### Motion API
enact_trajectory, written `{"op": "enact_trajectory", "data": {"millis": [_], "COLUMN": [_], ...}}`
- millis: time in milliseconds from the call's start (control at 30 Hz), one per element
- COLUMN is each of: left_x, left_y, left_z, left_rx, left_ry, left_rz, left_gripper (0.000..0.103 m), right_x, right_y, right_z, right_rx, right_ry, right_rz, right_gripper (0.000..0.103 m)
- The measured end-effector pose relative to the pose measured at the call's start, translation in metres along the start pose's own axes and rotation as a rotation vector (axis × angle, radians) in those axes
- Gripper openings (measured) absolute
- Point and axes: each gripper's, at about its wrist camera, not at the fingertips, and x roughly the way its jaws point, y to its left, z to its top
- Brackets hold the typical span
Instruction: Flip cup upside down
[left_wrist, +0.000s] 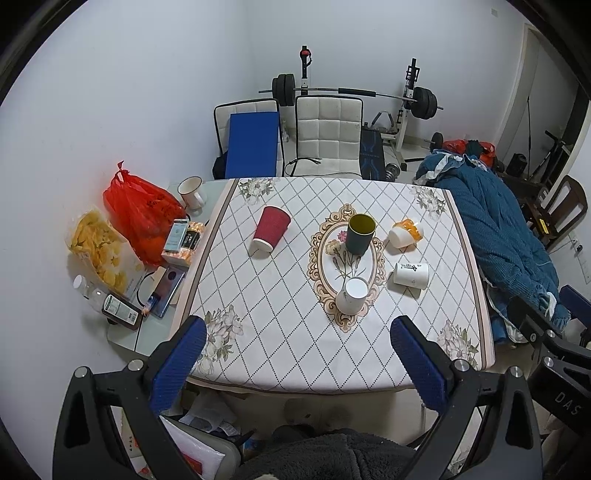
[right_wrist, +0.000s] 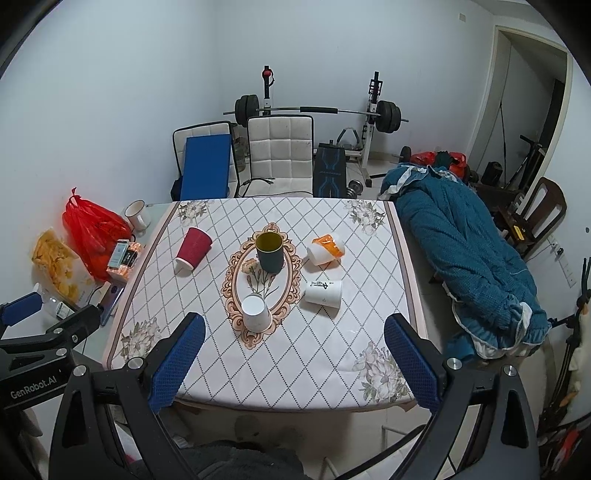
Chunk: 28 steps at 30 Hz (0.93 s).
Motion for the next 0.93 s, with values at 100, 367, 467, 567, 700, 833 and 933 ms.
{"op": "enact_trajectory", "data": {"millis": [100,367,467,567,700,833,933], "left_x": [-0.0002,-0.0012,-0.0013,-0.0008,-0.001,-0.0008,-0.0005], "left_y": [0.0,0.0013,0.0012,0.001,0.0036,0.0034,0.0029], "left_z": [0.0024,0.0066,0.0062,0.0069,0.0077,0.0077,0.0075], "left_rx": [-0.002,-0.006,-0.005,-0.005,-0.002,-0.002,-0.004], "left_ry": [-0.004,-0.008,-0.006,-0.005,0.0,-0.003,0.0], "left_rz": [0.001,0.007,0.006,0.007,0.006,0.007,0.006], "left_gripper": [0.102,0.102,0.102,0.102,0.102,0.102,0.102], "right_x": [0.0017,0.0047,0.0054,0.0071,0.0088,0.0096,0.0114], "right_y": [-0.0013,-0.0004,-0.0001,0.0008,0.0039,0.0052,0.0052], "right_z": [0.0007,0.003,0.0035,0.0048,0.0058,0.0053,0.0028], "right_rx": [0.0,-0.002,-0.001,0.003,0.003,0.002,0.004], "right_ry": [-0.001,0.0,0.0,0.005,0.011,0.014,0.019], "right_rz": [0.003,0.008,0.008,0.015,0.02,0.022,0.026], "right_gripper": [0.1,0.1,0.1,0.1,0.1,0.1,0.1]}}
